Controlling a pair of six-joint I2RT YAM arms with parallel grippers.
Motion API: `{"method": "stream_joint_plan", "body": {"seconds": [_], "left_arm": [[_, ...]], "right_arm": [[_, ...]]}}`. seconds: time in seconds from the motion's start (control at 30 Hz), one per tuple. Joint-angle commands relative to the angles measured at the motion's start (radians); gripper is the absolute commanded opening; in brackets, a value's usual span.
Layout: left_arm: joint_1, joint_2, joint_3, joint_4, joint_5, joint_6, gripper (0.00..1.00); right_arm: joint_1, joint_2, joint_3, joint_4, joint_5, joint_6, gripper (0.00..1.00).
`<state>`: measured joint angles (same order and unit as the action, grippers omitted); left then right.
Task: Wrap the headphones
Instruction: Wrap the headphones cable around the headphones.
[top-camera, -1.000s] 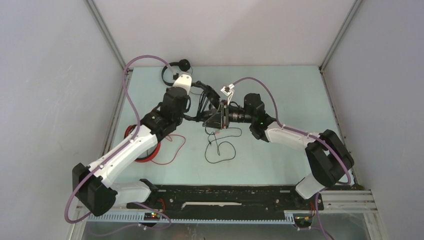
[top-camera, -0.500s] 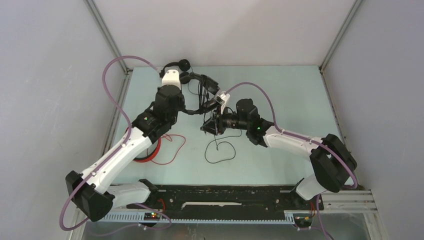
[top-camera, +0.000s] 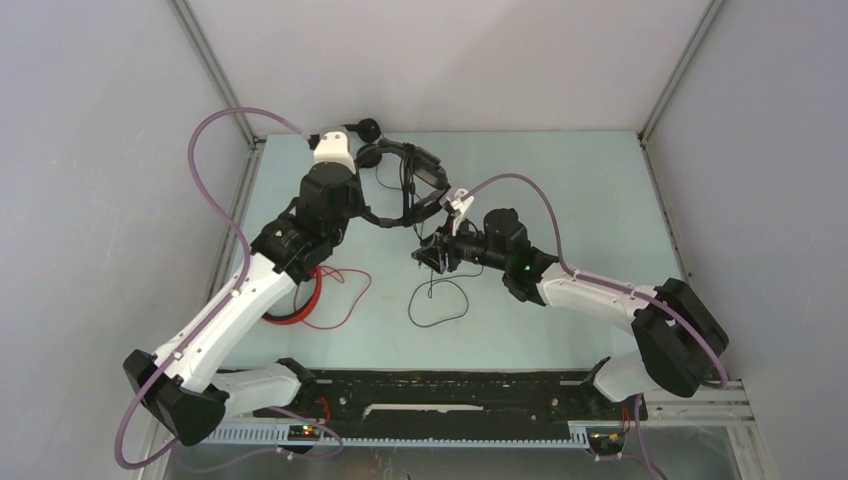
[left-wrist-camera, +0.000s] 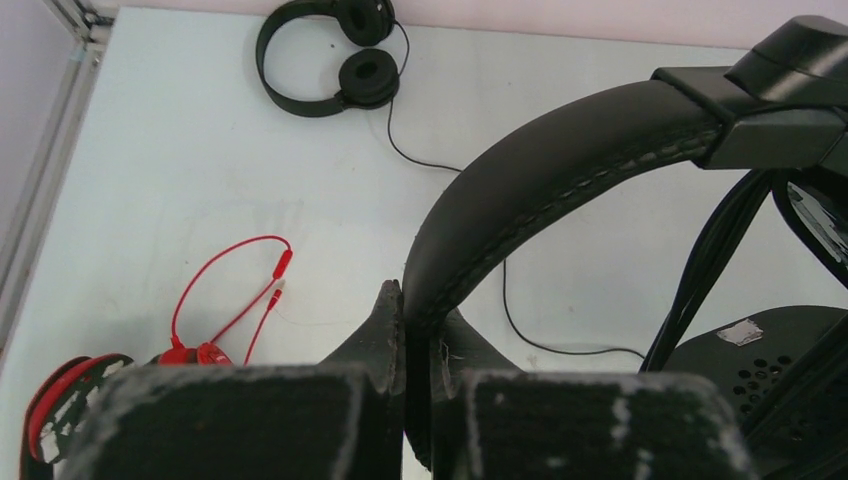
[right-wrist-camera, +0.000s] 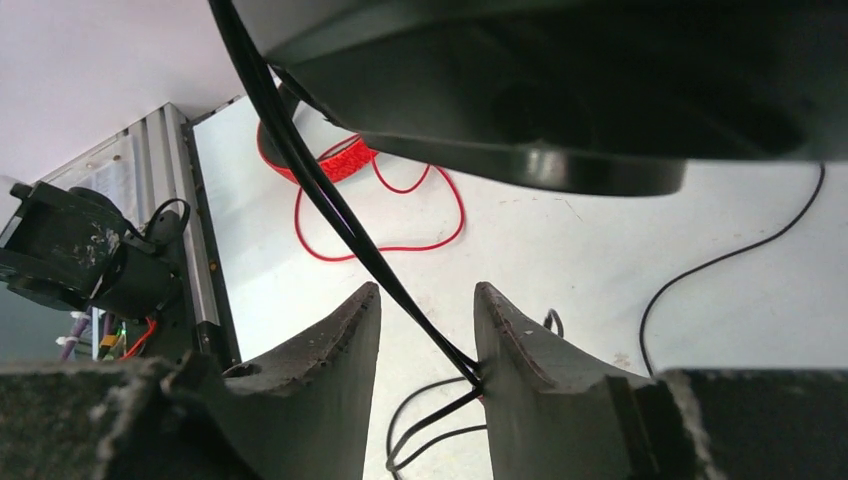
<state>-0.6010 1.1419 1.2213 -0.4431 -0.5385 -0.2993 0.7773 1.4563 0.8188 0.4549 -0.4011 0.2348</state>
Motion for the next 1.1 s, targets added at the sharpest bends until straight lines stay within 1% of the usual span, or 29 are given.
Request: {"method": "stream_joint_plan", "body": {"seconds": [0.0, 0.07, 0.17, 0.27, 0.37, 0.4, 0.5, 0.63, 0.7, 0.8, 0.87, 0.97, 1.07], "left_arm": [[0.026, -0.058, 0.096, 0.082, 0.061, -0.108, 0.0], [0.036, -0.06, 0.096, 0.084, 0.082, -0.129, 0.0], [0.049, -0.062, 0.099, 0.087, 0.11, -0.148, 0.0], [0.055, -0.057, 0.097, 0.09, 0.106, -0.144, 0.0], [0.073, -0.046, 0.087, 0.095, 0.112, -0.139, 0.0], [0.078, -0.042, 0.085, 0.099, 0.11, -0.135, 0.0], [0.087, -0.031, 0.082, 0.099, 0.107, -0.116, 0.0], [0.1, -0.023, 0.083, 0.101, 0.117, -0.115, 0.0], [0.101, -0.02, 0.083, 0.105, 0.117, -0.111, 0.0], [0.102, -0.012, 0.088, 0.101, 0.124, -0.11, 0.0], [0.102, -0.01, 0.089, 0.103, 0.141, -0.116, 0.0], [0.104, -0.007, 0.089, 0.106, 0.172, -0.134, 0.0], [0.104, -0.007, 0.089, 0.105, 0.193, -0.147, 0.0]], "right_arm": [[-0.016, -0.027, -0.03, 0.004, 0.041, -0.04, 0.43], [-0.021, -0.027, -0.042, 0.015, 0.021, -0.044, 0.43], [-0.024, -0.027, -0.059, 0.029, 0.001, -0.054, 0.46], [-0.021, -0.043, -0.068, 0.035, 0.036, -0.048, 0.47], [-0.027, -0.062, -0.071, 0.048, 0.064, -0.01, 0.37], [-0.028, -0.071, -0.07, 0.046, 0.076, -0.004, 0.35], [-0.028, -0.104, -0.07, 0.041, 0.085, 0.017, 0.4], [-0.03, -0.136, -0.07, 0.027, 0.117, 0.041, 0.4], [-0.032, -0.144, -0.07, 0.013, 0.133, 0.039, 0.45], [-0.036, -0.154, -0.07, 0.016, 0.115, 0.059, 0.48], [-0.039, -0.156, -0.07, 0.031, 0.081, 0.069, 0.48], [-0.039, -0.142, -0.07, 0.077, 0.032, 0.067, 0.45], [-0.039, -0.126, -0.07, 0.118, 0.006, 0.048, 0.45]]}}
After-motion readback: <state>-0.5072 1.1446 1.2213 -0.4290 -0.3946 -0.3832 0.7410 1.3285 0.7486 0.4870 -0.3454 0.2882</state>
